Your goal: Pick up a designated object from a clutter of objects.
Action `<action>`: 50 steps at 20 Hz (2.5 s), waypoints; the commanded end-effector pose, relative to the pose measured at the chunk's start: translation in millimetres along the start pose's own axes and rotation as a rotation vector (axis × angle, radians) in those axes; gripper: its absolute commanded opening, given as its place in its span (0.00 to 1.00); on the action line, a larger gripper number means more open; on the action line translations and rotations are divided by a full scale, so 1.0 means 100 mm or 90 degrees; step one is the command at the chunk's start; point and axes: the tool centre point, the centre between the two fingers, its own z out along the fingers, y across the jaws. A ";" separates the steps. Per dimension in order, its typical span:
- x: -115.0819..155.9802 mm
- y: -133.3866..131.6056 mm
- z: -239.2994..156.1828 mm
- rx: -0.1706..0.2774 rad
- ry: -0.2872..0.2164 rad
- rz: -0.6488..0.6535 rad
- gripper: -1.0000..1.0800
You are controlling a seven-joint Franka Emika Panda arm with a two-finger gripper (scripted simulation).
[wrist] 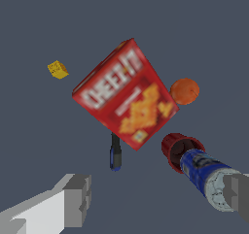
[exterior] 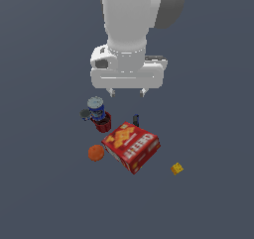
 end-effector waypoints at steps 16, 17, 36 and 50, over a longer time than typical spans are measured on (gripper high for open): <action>0.01 0.01 -0.02 -0.014 0.008 -0.027 0.96; 0.03 0.02 -0.01 -0.013 0.008 -0.025 0.96; 0.74 0.80 1.19 0.002 0.012 0.118 0.96; 0.94 1.38 2.06 -0.003 0.014 0.206 0.96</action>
